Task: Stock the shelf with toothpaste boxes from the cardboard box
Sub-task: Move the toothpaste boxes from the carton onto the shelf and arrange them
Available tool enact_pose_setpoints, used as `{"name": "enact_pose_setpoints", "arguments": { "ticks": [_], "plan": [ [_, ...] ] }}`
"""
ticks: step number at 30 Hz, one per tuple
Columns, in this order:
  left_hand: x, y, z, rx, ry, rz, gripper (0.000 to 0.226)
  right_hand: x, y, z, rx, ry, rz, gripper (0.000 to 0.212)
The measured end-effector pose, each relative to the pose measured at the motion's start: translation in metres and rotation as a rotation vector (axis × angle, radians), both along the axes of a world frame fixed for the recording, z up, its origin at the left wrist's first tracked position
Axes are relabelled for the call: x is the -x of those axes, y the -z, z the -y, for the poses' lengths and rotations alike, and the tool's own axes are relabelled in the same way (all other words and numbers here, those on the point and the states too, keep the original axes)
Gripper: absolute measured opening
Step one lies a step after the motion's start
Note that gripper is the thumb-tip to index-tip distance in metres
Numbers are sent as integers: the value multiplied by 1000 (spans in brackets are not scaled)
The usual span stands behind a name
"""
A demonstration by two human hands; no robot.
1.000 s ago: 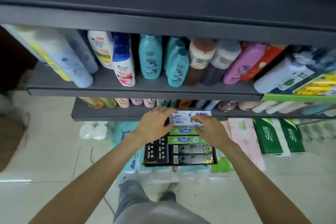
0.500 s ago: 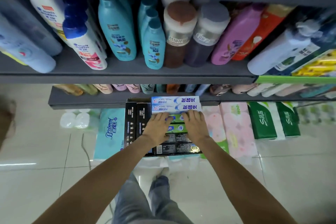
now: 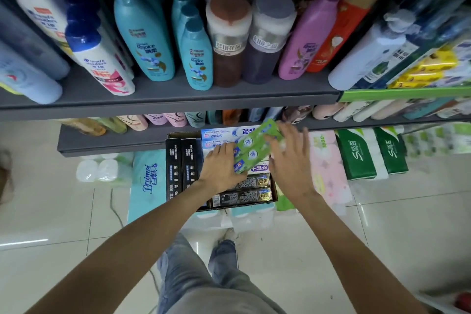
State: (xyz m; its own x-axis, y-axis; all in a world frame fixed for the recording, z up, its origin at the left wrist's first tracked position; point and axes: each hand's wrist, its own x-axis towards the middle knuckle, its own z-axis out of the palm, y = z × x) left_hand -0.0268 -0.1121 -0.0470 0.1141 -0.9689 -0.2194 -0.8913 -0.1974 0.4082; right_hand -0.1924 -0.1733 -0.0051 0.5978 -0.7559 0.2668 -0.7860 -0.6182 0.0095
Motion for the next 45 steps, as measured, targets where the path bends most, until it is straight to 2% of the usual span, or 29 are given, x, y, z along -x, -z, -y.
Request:
{"name": "enact_pose_setpoints", "arguments": {
  "ticks": [1,2,4,5,7,9,12,15,19,21,22,24,26,30,34,36,39,43,45],
  "plan": [
    [1,-9,-1,-28,-107,-155,68,5,-13,-7,-54,93,184,46],
    [1,-21,-2,-61,-198,-314,65,8,-24,-15,-206,194,405,43],
    [2,-39,-4,-106,-335,-571,60,1,-46,-31,-751,380,801,44],
    [3,-48,-6,-105,-374,-663,61,-5,-54,-38,-1019,452,932,45],
    [4,-64,-12,-62,-385,-753,67,-17,-67,-44,-1330,506,1102,45],
    [7,-80,-20,-26,-319,-737,69,-29,-78,-47,-1386,480,1199,45],
    [5,-106,-33,15,-243,-680,78,-39,-88,-46,-1307,439,1244,39],
    [-11,-133,-42,64,-355,-842,79,-40,-104,-46,-1430,359,1370,42],
    [-42,-156,-61,142,-540,-965,59,-38,-130,-42,-1602,295,1592,40],
    [-58,-165,-73,172,-552,-979,58,-37,-148,-41,-1673,272,1574,39],
    [-64,-172,-79,198,-549,-971,57,-37,-159,-40,-1683,241,1529,46],
    [-77,-186,-87,287,-545,-981,55,-41,-182,-38,-1609,144,1381,55],
    [-90,-200,-93,388,-547,-979,60,-49,-207,-34,-1498,42,1230,52],
    [-121,-236,-96,558,-481,-776,65,-79,-269,-17,-1309,-262,1055,43],
    [-170,-278,-78,628,-483,-687,47,-135,-327,15,-674,-448,660,40],
    [-199,-298,-67,658,-513,-684,40,-174,-347,36,-498,-473,537,49],
    [-240,-323,-49,727,-567,-803,33,-244,-361,75,-295,-457,360,61],
    [-296,-354,-26,778,-549,-1196,39,-339,-363,118,-121,-427,126,69],
    [-325,-366,-18,743,-530,-1317,37,-383,-360,132,-68,-396,52,65]
  ]
}}
